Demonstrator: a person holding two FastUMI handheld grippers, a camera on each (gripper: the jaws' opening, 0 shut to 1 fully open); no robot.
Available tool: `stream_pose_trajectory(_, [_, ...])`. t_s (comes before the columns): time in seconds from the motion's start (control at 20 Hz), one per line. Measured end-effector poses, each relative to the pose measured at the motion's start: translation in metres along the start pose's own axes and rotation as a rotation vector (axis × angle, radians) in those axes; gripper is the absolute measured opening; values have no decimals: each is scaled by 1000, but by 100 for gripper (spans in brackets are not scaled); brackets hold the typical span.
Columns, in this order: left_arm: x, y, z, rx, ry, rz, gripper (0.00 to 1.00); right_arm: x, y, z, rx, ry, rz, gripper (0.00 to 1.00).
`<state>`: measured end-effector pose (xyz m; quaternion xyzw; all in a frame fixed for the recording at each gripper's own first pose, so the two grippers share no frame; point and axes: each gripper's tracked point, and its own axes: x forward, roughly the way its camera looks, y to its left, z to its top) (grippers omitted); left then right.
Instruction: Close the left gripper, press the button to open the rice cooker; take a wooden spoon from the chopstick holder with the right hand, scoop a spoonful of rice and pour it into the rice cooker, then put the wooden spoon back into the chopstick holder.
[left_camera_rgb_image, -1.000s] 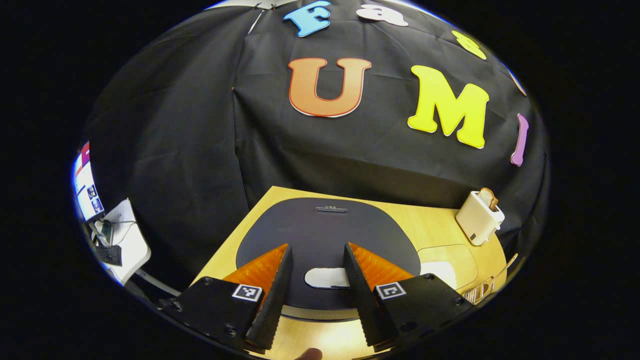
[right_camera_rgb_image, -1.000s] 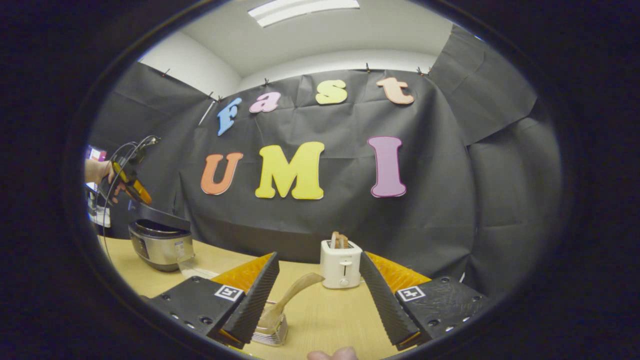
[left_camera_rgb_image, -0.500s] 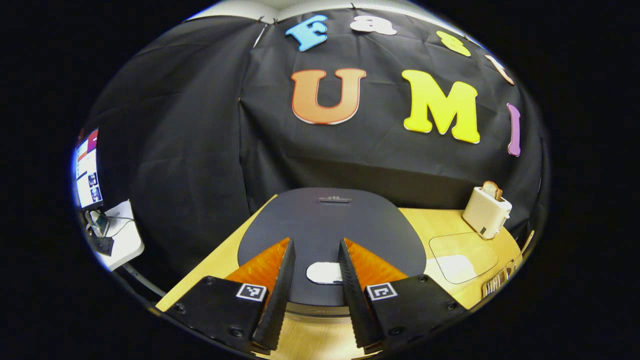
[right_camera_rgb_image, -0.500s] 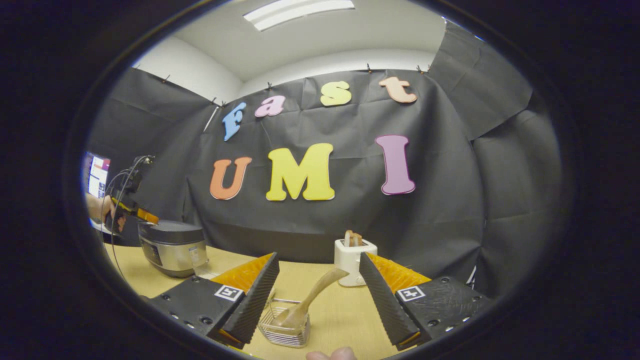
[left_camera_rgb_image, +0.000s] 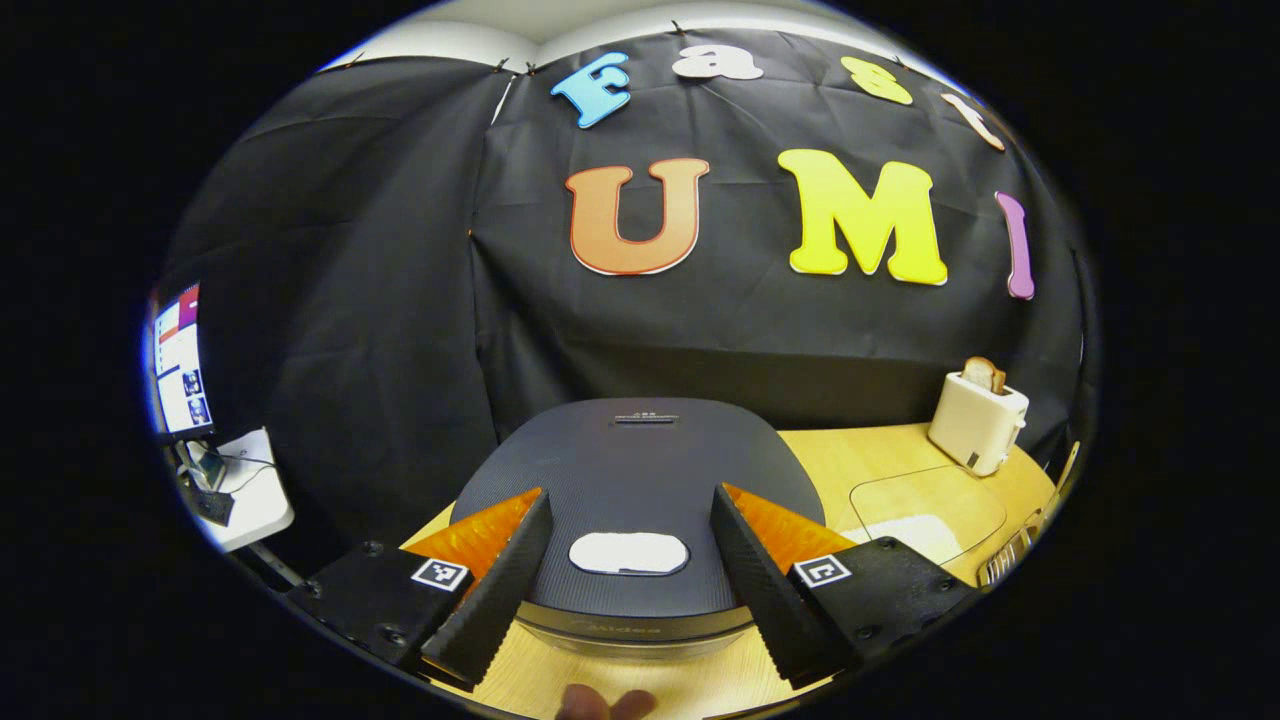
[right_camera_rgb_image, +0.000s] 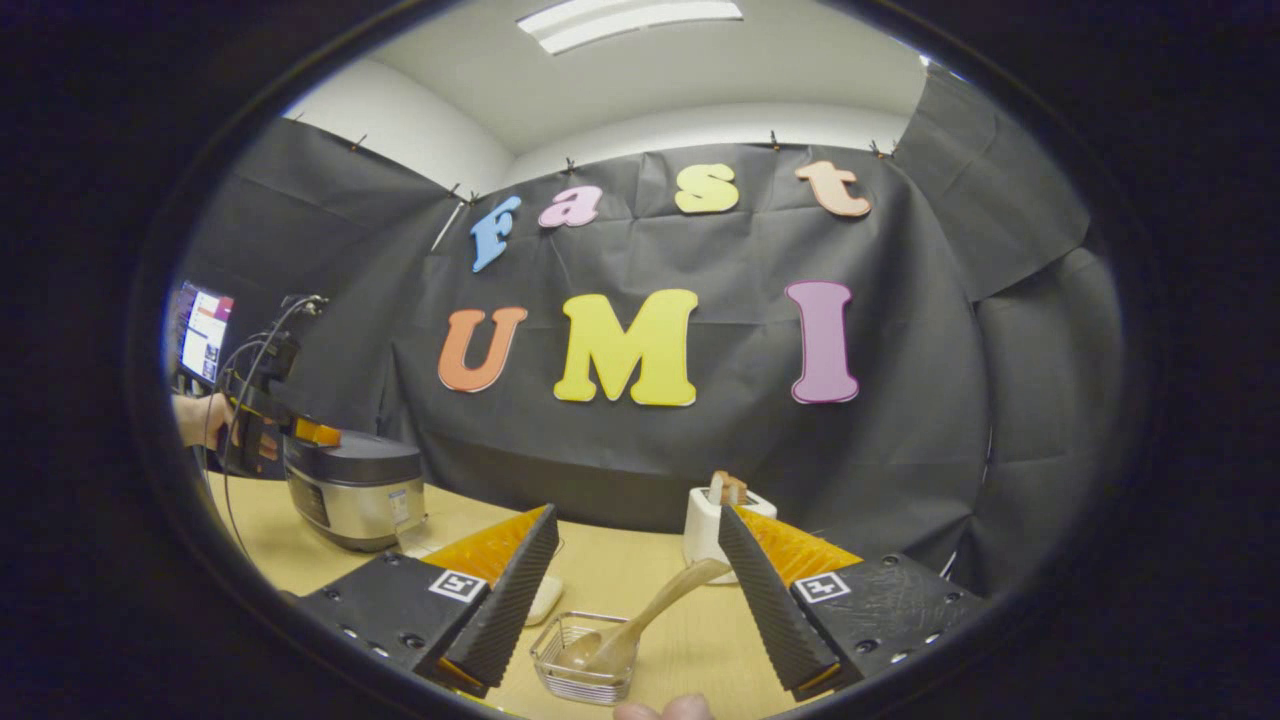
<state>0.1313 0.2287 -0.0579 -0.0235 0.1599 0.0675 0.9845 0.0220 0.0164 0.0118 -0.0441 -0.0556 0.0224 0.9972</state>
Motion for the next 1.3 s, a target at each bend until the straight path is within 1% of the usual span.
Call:
stream_pose_trajectory(0.1, [-10, -1, 7, -57, -2, 25, 100, -2, -7, 0, 4, 3, -16, 95])
stream_pose_trajectory(0.2, [-23, 2, 15, -74, -19, 48, 100, -4, -17, 6, 1, -15, -38, 95])
stream_pose_trajectory(0.3, [-44, -4, 25, -50, -69, 70, 100, -6, -20, 11, 12, -29, -52, 96])
stream_pose_trajectory(0.4, [-67, -20, 25, -30, -113, 70, 99, -6, -19, 9, 41, -23, -52, 95])
stream_pose_trajectory(0.5, [-89, -40, 25, -27, -151, 49, 99, -7, -13, 7, 51, -14, -41, 95])
stream_pose_trajectory(0.6, [-128, -59, 32, 15, -234, 62, 99, -14, -1, 4, 56, -8, -20, 95])
stream_pose_trajectory(0.75, [-156, -74, 19, 14, -250, 64, 99, -18, 7, 3, 62, -1, -6, 95])
stream_pose_trajectory(0.95, [-178, -80, 6, 29, -303, 80, 98, -21, 9, 1, 60, 11, -8, 95])
stream_pose_trajectory(1.0, [-179, -80, 4, 29, -305, 77, 100, -21, 7, 3, 53, 9, -15, 95])
stream_pose_trajectory(1.05, [-182, -78, 1, 29, -307, 78, 98, -24, 6, 5, 50, 7, -24, 95])
stream_pose_trajectory(1.1, [-183, -78, 2, 35, -310, 77, 98, -33, 4, 4, 50, 3, -28, 96])
stream_pose_trajectory(1.15, [-184, -76, 2, 36, -311, 81, 98, -33, 6, 6, 50, 0, -30, 96])
stream_pose_trajectory(1.25, [-184, -82, 7, 26, -331, 59, 98, -31, 9, 7, 49, 0, -32, 95])
stream_pose_trajectory(1.3, [-183, -82, 10, 35, -341, 60, 98, -30, 9, 7, 49, 0, -35, 95])
